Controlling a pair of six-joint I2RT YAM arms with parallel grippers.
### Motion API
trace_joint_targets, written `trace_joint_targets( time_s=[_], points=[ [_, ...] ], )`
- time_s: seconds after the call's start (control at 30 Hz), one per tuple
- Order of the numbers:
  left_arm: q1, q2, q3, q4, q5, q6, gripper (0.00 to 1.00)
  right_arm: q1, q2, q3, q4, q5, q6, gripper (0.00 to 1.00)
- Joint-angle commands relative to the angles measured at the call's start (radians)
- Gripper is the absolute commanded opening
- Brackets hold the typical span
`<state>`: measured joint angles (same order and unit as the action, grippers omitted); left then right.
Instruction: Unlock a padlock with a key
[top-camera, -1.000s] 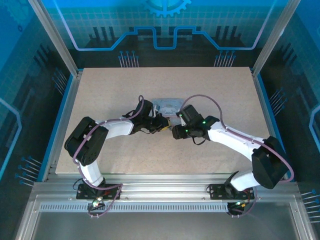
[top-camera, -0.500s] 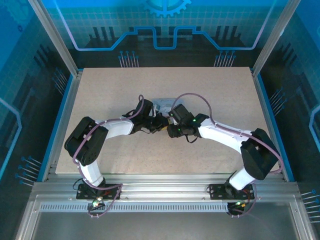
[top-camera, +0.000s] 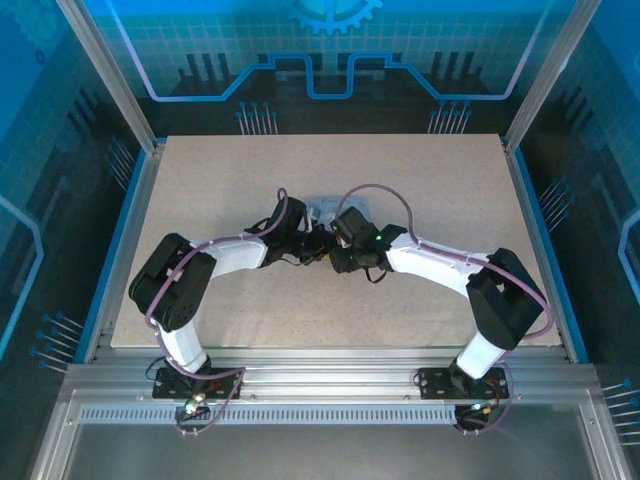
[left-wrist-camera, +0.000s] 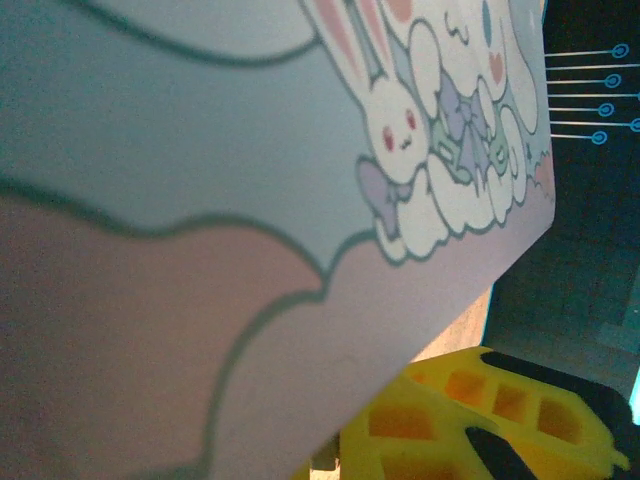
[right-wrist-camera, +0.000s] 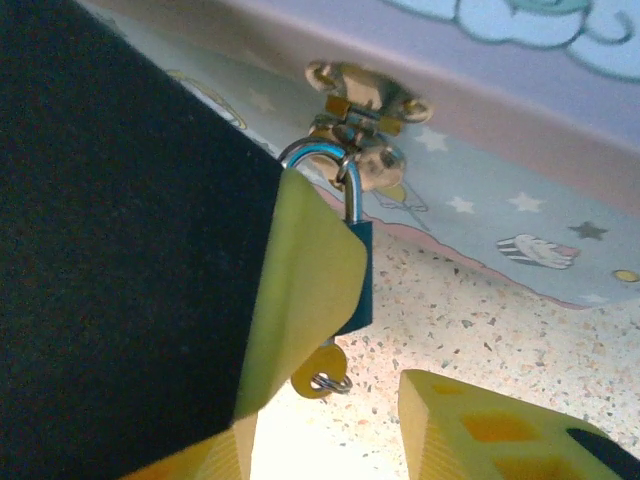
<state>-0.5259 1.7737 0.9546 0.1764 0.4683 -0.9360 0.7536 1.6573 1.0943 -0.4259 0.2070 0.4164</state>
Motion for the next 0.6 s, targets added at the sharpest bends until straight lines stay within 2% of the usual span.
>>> trace_joint_targets(
  time_s=[0.0,0.4,0.57],
  points=[
    [-0.006,-0.025,0.029,-0.002,0.038,0.01,0.0,0.014,0.023,0.039,0.02,0.029,-0.011,0.41],
    [-0.005,-0.026,0.024,0.006,0.045,0.007,0.0,0.02,0.034,0.056,0.032,0.073,-0.013,0.38],
    [-0.005,-0.025,0.023,0.011,0.049,0.004,0.0,0.02,0.037,0.065,0.033,0.077,-0.017,0.32]
  ],
)
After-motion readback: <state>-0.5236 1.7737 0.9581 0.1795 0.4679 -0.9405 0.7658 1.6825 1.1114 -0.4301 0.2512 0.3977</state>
